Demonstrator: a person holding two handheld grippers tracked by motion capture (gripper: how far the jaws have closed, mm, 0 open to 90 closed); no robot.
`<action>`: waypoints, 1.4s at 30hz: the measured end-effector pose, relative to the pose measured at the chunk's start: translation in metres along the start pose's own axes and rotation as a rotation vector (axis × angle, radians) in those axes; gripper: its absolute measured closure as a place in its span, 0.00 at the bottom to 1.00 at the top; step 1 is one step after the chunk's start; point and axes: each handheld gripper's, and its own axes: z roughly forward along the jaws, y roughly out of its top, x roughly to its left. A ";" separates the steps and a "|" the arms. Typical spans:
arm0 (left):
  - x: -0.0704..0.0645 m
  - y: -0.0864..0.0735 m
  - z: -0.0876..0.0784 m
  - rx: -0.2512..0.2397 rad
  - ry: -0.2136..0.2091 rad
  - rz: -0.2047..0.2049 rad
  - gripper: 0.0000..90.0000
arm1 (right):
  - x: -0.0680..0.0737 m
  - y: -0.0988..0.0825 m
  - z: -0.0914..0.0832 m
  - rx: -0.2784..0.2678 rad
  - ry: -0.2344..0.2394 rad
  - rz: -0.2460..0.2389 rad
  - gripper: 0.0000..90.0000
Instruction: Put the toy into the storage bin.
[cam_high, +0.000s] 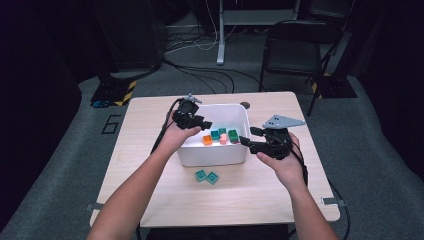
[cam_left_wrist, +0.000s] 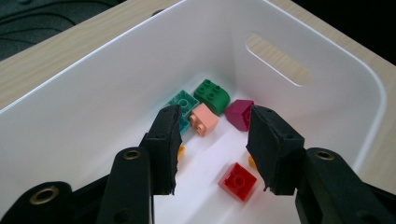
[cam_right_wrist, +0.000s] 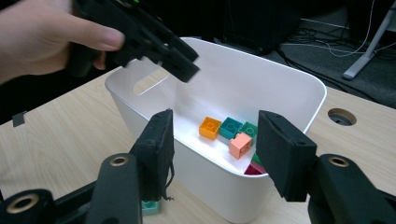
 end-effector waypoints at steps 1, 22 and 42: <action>0.000 0.000 0.000 0.000 0.000 0.000 0.59 | 0.000 0.000 0.000 0.000 0.000 0.000 0.51; -0.031 -0.067 -0.065 -0.064 -0.015 0.039 0.60 | 0.001 -0.002 0.004 0.010 0.000 0.007 0.50; -0.034 -0.136 -0.029 -0.040 -0.015 0.005 0.60 | 0.000 -0.004 0.006 0.022 0.008 0.016 0.50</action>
